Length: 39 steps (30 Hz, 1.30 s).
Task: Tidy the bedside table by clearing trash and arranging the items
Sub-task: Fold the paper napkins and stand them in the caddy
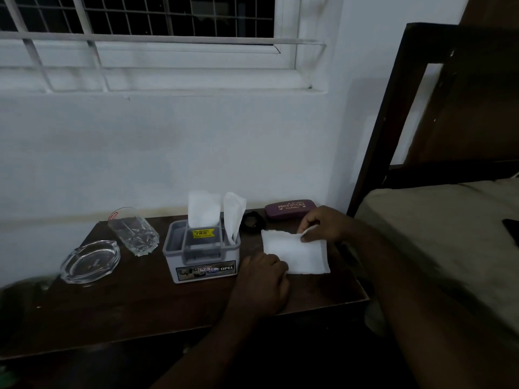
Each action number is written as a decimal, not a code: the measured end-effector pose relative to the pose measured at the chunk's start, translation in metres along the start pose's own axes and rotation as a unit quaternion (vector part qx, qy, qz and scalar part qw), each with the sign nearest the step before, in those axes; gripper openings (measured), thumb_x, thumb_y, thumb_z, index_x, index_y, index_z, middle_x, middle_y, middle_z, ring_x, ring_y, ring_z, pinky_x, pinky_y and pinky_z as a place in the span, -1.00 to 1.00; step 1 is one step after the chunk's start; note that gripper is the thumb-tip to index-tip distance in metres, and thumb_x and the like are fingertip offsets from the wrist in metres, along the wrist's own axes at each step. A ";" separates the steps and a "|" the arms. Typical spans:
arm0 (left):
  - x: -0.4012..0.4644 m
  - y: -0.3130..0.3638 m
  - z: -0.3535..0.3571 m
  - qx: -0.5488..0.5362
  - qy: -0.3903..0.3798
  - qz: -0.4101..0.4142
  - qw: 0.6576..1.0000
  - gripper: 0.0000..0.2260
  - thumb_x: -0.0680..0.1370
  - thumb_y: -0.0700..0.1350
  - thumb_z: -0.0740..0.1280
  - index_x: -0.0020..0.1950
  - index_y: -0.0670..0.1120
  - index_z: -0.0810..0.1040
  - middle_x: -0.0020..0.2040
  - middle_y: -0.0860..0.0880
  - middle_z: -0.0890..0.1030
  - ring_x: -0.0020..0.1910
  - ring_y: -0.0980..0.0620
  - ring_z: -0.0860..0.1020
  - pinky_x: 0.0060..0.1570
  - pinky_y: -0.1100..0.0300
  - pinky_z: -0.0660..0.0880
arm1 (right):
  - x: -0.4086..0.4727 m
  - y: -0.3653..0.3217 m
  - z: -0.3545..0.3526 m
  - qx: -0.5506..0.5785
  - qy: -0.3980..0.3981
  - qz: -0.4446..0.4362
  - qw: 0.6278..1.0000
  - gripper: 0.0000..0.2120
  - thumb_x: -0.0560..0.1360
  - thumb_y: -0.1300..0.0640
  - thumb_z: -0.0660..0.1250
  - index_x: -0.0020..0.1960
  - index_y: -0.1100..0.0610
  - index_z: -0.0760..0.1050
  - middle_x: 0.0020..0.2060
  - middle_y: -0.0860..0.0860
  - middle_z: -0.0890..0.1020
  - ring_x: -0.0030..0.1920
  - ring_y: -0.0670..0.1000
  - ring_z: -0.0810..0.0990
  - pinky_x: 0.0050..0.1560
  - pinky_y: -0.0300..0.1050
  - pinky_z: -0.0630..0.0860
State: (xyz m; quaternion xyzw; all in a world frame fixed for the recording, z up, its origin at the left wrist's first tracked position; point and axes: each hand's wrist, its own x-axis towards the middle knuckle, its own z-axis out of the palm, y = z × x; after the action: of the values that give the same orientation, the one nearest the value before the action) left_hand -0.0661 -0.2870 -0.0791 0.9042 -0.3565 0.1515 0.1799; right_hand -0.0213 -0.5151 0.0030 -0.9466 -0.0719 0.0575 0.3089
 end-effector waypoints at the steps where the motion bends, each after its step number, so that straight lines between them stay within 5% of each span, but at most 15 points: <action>1: 0.000 0.000 0.000 0.003 0.005 0.002 1.000 -0.76 0.51 0.04 0.14 -0.06 0.02 0.58 -0.09 0.08 0.59 -0.01 0.05 0.48 -0.01 0.11 0.32 | -0.003 -0.001 -0.001 0.001 -0.016 0.000 1.000 -0.85 0.38 0.22 0.51 -0.04 0.15 0.68 -0.10 -0.06 0.68 -0.08 -0.12 0.62 -0.02 -0.23 0.52; 8: -0.002 0.000 0.003 0.024 0.035 -0.007 0.999 -0.77 0.50 0.08 0.19 -0.21 0.03 0.57 -0.26 0.08 0.58 -0.15 0.05 0.52 -0.10 0.10 0.36 | -0.015 -0.002 0.003 -0.065 -0.115 0.028 0.991 -0.79 0.39 0.25 0.50 0.02 0.12 0.68 -0.03 -0.08 0.64 -0.02 -0.14 0.56 0.06 -0.28 0.45; 13: -0.002 0.003 0.000 0.035 0.047 -0.004 0.998 -0.78 0.48 0.06 0.23 -0.33 0.01 0.48 -0.35 0.06 0.55 -0.24 0.02 0.52 -0.19 0.13 0.30 | -0.019 -0.014 0.006 -0.089 -0.159 0.091 0.979 -0.66 0.36 0.02 0.54 0.13 -0.02 0.65 0.09 -0.16 0.56 0.15 -0.09 0.50 0.21 -0.18 0.43; 19: -0.003 0.003 0.001 0.051 0.067 0.007 0.996 -0.80 0.48 0.06 0.24 -0.25 0.03 0.58 -0.22 0.08 0.55 -0.07 0.03 0.48 -0.08 0.10 0.31 | -0.014 -0.018 0.009 -0.025 -0.135 0.072 0.988 -0.76 0.46 -0.02 0.44 0.07 0.05 0.68 0.01 -0.12 0.68 0.03 -0.13 0.59 0.07 -0.26 0.48; 23: -0.002 0.004 0.002 0.068 0.072 0.002 0.995 -0.80 0.48 0.08 0.27 -0.25 0.03 0.60 -0.23 0.07 0.51 -0.10 0.02 0.48 -0.11 0.09 0.32 | -0.009 -0.016 0.013 -0.087 -0.123 0.032 0.988 -0.80 0.50 0.18 0.40 0.11 0.18 0.64 0.06 0.03 0.67 -0.10 -0.18 0.54 -0.09 -0.43 0.44; 26: -0.003 0.004 0.001 0.070 0.063 0.004 0.996 -0.77 0.49 0.07 0.25 -0.28 0.03 0.58 -0.30 0.08 0.54 -0.19 0.02 0.51 -0.12 0.09 0.33 | -0.004 -0.014 0.017 -0.113 -0.082 0.026 0.990 -0.70 0.41 0.24 0.48 0.12 0.17 0.56 -0.01 0.03 0.58 -0.07 -0.06 0.52 -0.06 -0.24 0.45; 30: -0.003 0.005 0.000 0.065 0.047 0.003 0.997 -0.75 0.50 0.07 0.22 -0.30 0.02 0.57 -0.35 0.07 0.55 -0.26 0.04 0.51 -0.14 0.09 0.33 | 0.003 -0.016 0.023 -0.158 -0.112 0.051 0.980 -0.54 0.40 0.17 0.50 0.26 0.16 0.50 0.13 0.05 0.57 0.08 0.02 0.53 0.06 -0.20 0.46; 34: -0.003 0.006 -0.001 0.072 0.048 0.006 0.996 -0.75 0.49 0.06 0.24 -0.35 0.02 0.53 -0.40 0.07 0.52 -0.33 0.05 0.50 -0.19 0.12 0.31 | 0.008 -0.017 0.027 -0.151 -0.140 0.084 0.975 -0.76 0.42 0.18 0.46 0.08 0.19 0.63 -0.02 0.01 0.62 -0.12 -0.11 0.51 -0.24 -0.35 0.39; 39: -0.002 0.006 -0.002 0.076 0.045 0.006 0.996 -0.75 0.47 0.07 0.23 -0.35 0.02 0.52 -0.39 0.06 0.53 -0.32 0.04 0.50 -0.19 0.11 0.35 | 0.006 -0.018 0.028 -0.117 -0.133 0.084 0.981 -0.89 0.40 0.20 0.46 -0.10 0.11 0.55 -0.15 -0.05 0.56 -0.17 -0.12 0.48 -0.26 -0.32 0.39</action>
State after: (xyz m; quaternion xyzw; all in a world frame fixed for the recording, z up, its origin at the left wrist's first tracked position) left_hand -0.0719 -0.2889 -0.0769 0.9055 -0.3408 0.2197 0.1254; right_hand -0.0211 -0.4834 -0.0091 -0.9628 -0.0391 0.1998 0.1778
